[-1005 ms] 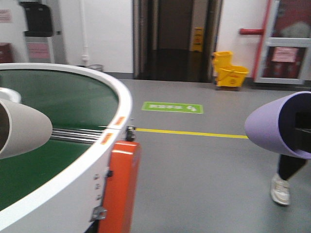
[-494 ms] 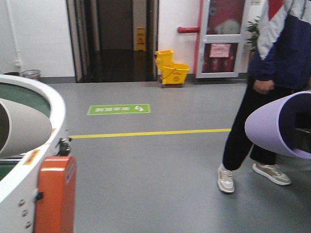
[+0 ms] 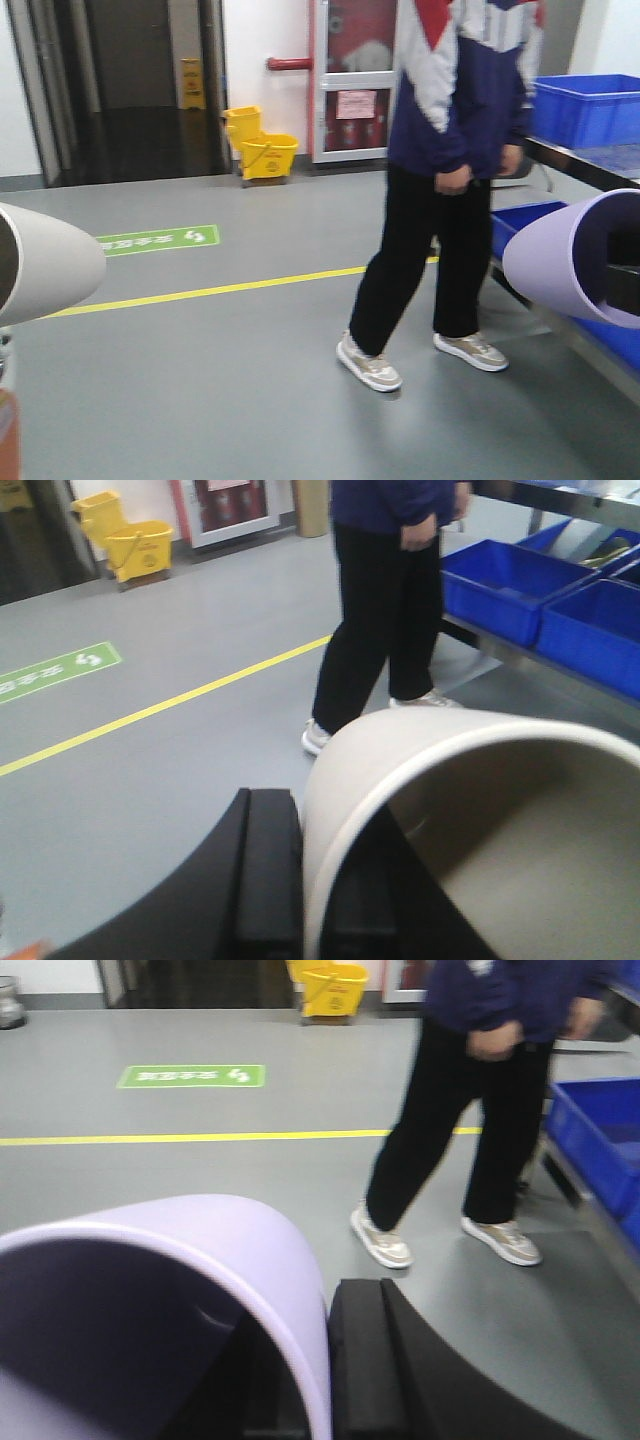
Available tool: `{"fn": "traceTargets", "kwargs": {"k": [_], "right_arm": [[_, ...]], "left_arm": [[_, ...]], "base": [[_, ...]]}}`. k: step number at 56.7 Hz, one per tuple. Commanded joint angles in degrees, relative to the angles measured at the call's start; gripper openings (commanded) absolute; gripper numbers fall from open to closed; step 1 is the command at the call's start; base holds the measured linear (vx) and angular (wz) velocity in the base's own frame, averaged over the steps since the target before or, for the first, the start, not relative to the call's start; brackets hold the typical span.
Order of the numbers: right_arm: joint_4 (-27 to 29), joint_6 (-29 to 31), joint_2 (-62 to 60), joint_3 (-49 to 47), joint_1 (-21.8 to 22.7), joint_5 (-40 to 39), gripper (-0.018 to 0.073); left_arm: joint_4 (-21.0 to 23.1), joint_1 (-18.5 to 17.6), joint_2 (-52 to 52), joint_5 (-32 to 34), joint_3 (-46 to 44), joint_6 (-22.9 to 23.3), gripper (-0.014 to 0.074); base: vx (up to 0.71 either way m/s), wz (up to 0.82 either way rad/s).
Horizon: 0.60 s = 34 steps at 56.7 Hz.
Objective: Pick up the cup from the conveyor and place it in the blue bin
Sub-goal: 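Drive the base away from the conveyor holding both cups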
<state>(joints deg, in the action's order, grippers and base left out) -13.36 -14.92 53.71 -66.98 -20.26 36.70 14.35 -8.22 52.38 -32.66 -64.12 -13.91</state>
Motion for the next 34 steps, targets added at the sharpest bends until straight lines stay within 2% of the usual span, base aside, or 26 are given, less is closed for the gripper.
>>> {"fn": "traceTargets", "kwargs": {"k": [1,34], "right_arm": [[-1.08,0.04,-0.59,-1.51,0.02,-5.04,-0.0008],[-1.08,0.04,-0.59,-1.51,0.02,-5.04,-0.0008]], "left_arm": [[1.25,-0.38,-0.44,5.22,-1.5,0.12,-0.0008],[1.25,-0.38,-0.44,5.22,-1.5,0.12,-0.0008]], "base": [[0.21,-0.4],[0.26,-0.35]]}}
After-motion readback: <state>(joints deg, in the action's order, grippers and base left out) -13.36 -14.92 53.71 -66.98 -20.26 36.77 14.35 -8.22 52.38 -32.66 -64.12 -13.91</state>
